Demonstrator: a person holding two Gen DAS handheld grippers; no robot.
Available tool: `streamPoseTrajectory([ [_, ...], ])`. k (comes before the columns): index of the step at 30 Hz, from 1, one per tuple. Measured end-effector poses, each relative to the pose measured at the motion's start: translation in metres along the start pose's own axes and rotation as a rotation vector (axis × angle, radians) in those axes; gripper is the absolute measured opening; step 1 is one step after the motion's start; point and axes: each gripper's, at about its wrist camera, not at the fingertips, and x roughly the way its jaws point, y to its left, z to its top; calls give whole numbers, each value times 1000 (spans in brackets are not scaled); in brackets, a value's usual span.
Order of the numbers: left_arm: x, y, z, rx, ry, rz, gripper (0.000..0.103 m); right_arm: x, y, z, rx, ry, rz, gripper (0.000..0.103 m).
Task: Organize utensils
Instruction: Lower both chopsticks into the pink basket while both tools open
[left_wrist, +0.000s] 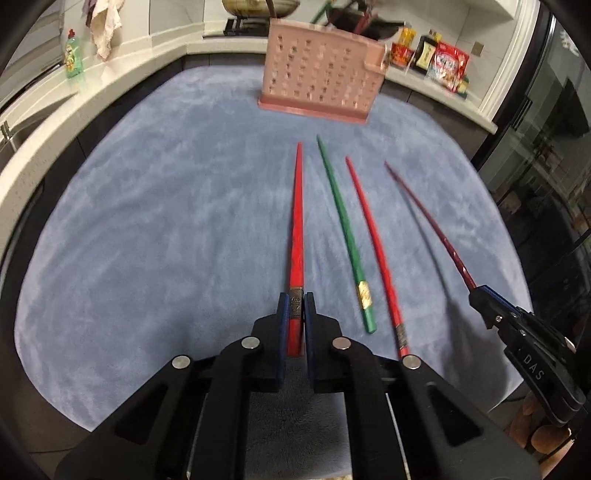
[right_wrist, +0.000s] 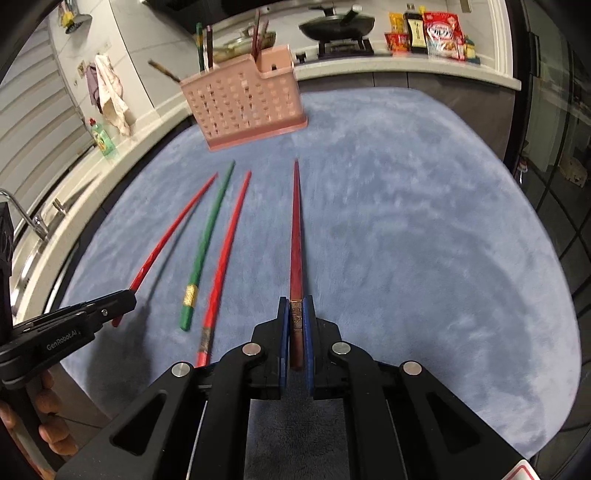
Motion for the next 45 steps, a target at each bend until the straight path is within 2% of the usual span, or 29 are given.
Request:
streamPoseTrajectory([
  [9, -56, 7, 55, -22, -162, -31, 7, -60, 4, 63, -19, -201, 18, 7],
  [15, -81, 7, 97, -7, -259, -30, 7, -81, 6, 109, -27, -305, 39, 7],
  [19, -89, 8, 126, -2, -302, -41, 7, -84, 8, 132, -20, -343, 63, 7],
  [22, -87, 8, 144, -1, -317, -31, 7, -77, 8, 146, -24, -352, 47, 7],
  [28, -90, 3, 178, 10, -351, -43, 7, -78, 12, 176, -14, -393, 75, 7],
  [31, -98, -1, 199, 28, -382, -48, 7, -82, 16, 201, -9, -425, 109, 7],
  [38, -127, -6, 265, 28, -507, -28, 7, -87, 16, 272, 53, -527, 222, 7],
  [45, -146, -14, 326, 33, -651, 21, 7, -83, 31, 332, 70, -637, 254, 7],
])
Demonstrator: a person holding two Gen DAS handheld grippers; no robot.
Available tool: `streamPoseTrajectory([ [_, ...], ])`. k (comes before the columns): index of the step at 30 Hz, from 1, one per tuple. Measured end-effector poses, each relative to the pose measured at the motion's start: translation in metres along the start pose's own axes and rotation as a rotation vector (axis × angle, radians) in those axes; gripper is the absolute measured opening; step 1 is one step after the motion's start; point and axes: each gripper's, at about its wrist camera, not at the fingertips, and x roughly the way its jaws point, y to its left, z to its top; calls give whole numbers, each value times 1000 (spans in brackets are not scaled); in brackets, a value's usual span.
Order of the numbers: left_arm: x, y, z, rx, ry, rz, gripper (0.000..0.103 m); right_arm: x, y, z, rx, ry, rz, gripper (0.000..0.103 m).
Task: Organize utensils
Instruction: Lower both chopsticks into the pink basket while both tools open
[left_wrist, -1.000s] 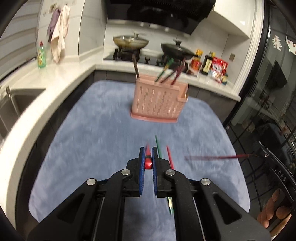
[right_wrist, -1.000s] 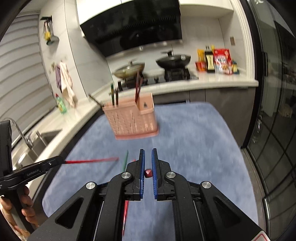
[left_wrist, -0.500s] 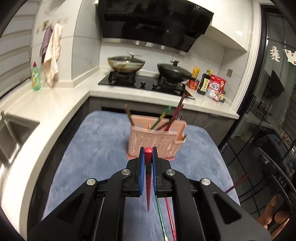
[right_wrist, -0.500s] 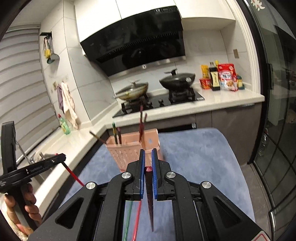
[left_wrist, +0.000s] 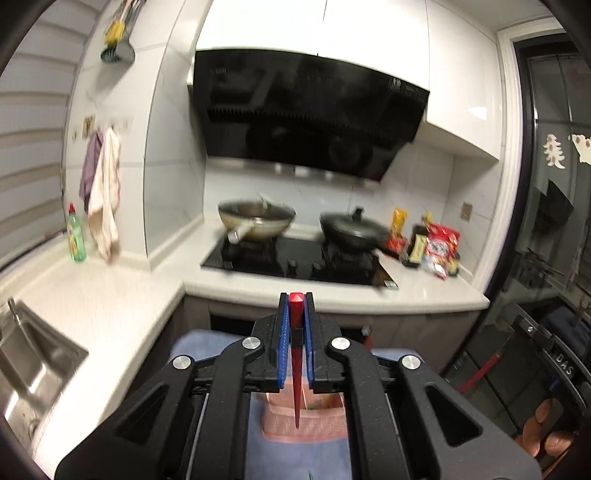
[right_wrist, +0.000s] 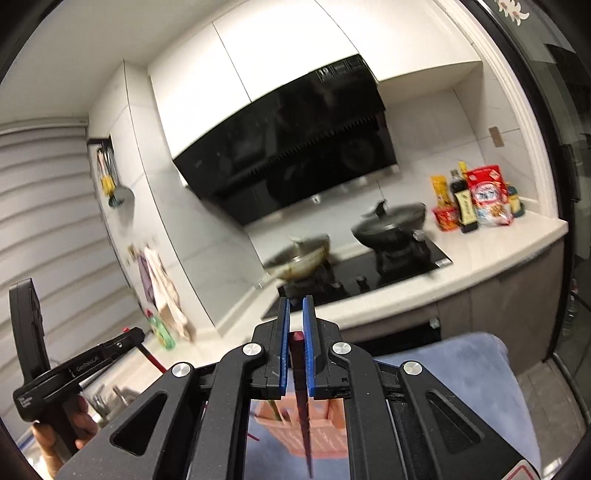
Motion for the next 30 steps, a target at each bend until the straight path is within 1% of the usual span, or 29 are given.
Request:
streamPoseTrajectory([
  [4, 22, 0, 17, 0, -26, 7, 7, 23, 4, 14, -5, -33, -4, 7],
  [7, 35, -1, 18, 13, -38, 18, 7, 44, 3, 17, -7, -35, -13, 7],
  [10, 50, -2, 16, 30, -32, 26, 7, 62, 2, 14, -3, -26, -13, 7],
  [16, 78, 4, 0, 10, 11, 12, 7, 94, -6, -11, 5, 27, -23, 7],
  [18, 85, 7, -6, 7, 30, 11, 7, 105, -12, -23, 22, 61, -27, 7],
  [23, 102, 9, -27, 16, 83, 11, 7, 121, -20, -48, 32, 124, -37, 8],
  [25, 105, 11, -33, 9, 97, 10, 8, 126, -21, -57, 24, 153, -31, 8],
  [26, 107, 13, -36, -1, 103, 18, 8, 126, -20, -59, 16, 157, -41, 8],
  [27, 108, 15, -38, -6, 108, 16, 11, 125, -19, -61, 9, 153, -46, 11],
  [28, 109, 16, -39, -10, 114, 4, 20, 124, -17, -61, 3, 153, -45, 16],
  [29, 107, 17, -41, -13, 114, 11, 27, 122, -16, -60, -3, 150, -45, 16],
  [30, 105, 17, -42, -11, 107, 20, 43, 118, -14, -58, -11, 141, -46, 16],
])
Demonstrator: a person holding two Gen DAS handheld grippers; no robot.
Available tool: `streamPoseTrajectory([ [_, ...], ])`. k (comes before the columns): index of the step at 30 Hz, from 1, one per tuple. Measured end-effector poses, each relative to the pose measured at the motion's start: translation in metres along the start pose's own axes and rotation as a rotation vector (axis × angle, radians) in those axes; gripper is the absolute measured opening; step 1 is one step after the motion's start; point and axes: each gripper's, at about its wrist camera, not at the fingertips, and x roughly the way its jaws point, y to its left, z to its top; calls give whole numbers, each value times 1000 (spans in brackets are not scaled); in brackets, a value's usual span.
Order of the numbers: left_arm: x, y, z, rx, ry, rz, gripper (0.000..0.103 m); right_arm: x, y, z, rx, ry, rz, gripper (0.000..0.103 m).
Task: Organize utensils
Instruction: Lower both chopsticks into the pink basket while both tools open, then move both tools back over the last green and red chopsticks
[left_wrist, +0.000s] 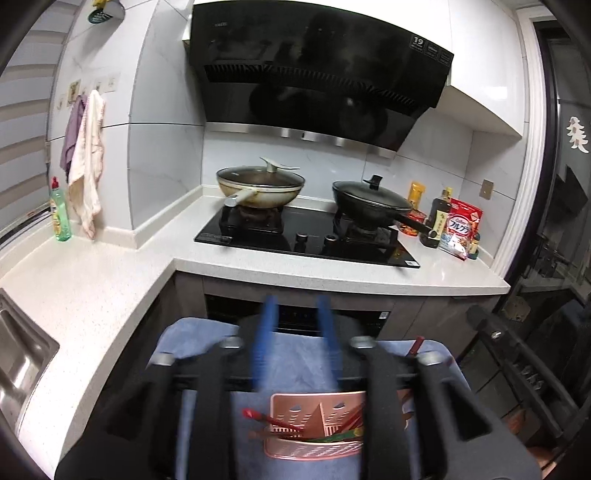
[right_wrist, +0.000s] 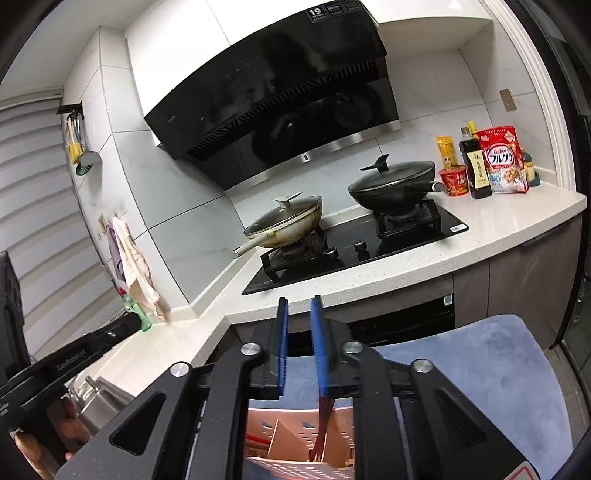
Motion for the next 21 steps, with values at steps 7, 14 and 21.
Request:
streamPoseTrajectory([
  [7, -26, -4, -3, 24, -28, 34, 70, -35, 6, 10, -15, -30, 8, 38],
  [14, -50, 2, -38, 30, 68, 77, 77, -85, 5, -22, -41, 68, 1, 43],
  [21, -69, 18, -126, 31, 222, 130, 77, -135, 2, -110, -127, 231, -61, 44],
])
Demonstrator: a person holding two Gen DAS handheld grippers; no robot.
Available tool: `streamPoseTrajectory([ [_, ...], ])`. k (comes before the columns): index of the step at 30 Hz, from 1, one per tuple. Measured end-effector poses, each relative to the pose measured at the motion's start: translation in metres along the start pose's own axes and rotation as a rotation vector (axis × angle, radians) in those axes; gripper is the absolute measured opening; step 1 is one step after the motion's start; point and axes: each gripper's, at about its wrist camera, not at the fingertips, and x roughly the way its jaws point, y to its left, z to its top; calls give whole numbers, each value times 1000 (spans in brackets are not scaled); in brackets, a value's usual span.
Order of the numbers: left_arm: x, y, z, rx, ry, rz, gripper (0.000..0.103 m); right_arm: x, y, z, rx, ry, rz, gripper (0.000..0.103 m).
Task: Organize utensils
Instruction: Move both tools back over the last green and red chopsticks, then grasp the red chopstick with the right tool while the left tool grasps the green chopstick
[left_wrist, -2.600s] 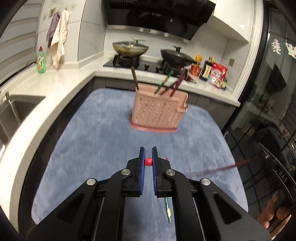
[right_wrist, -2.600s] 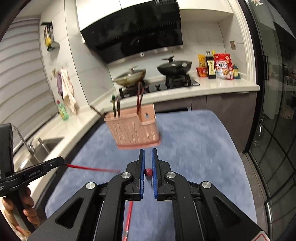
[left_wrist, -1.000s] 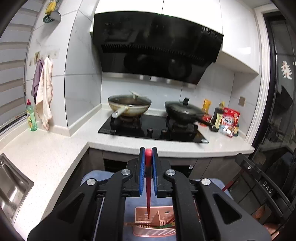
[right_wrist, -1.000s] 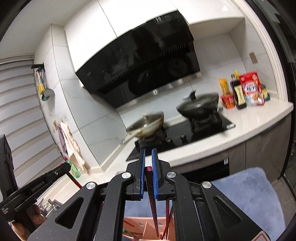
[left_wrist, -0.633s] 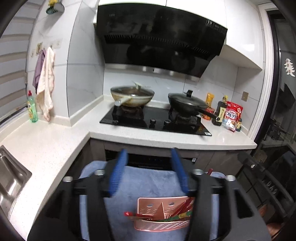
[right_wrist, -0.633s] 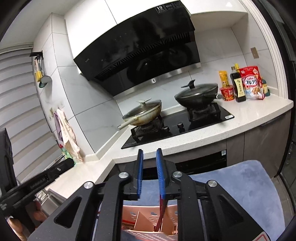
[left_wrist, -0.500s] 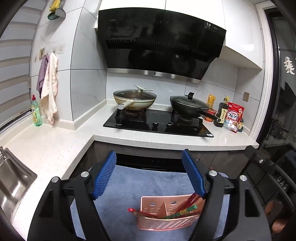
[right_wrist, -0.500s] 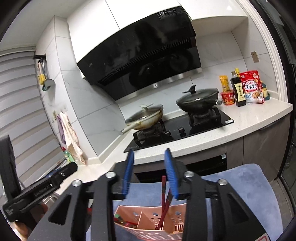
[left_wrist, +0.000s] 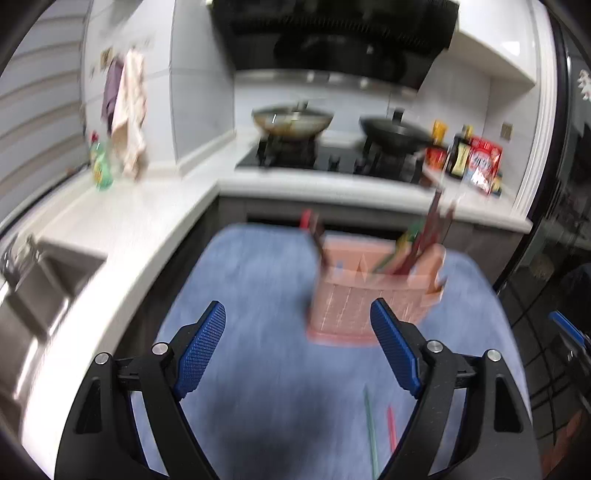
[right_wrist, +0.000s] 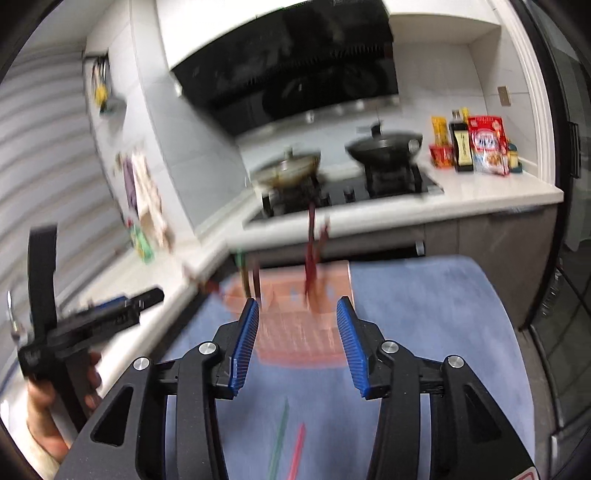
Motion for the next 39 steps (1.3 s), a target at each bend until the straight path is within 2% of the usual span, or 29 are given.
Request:
streamPoseTrajectory([
  [8, -11, 8, -98, 0, 110, 48, 77, -17, 4, -106, -27, 160, -61, 44],
  [13, -12, 11, -147, -29, 185, 58, 77, -20, 19, -161, -67, 246, -71, 44],
  [18, -10, 11, -179, -36, 242, 75, 77, -17, 29, -199, -63, 308, -45, 44],
  [24, -15, 10, -197, -28, 262, 80, 77, -15, 41, -220, -80, 327, -40, 39],
  [28, -14, 10, -204, -31, 279, 85, 77, -11, 45, -225, -93, 331, -47, 32],
  [30, -14, 11, -205, -38, 286, 82, 77, -7, 44, -228, -91, 340, -53, 28],
  [32, -13, 12, -207, -40, 293, 85, 77, -5, 42, -231, -85, 349, -59, 17],
  [39, -13, 9, -210, -36, 303, 68, 77, -5, 33, -231, -50, 329, -77, 7],
])
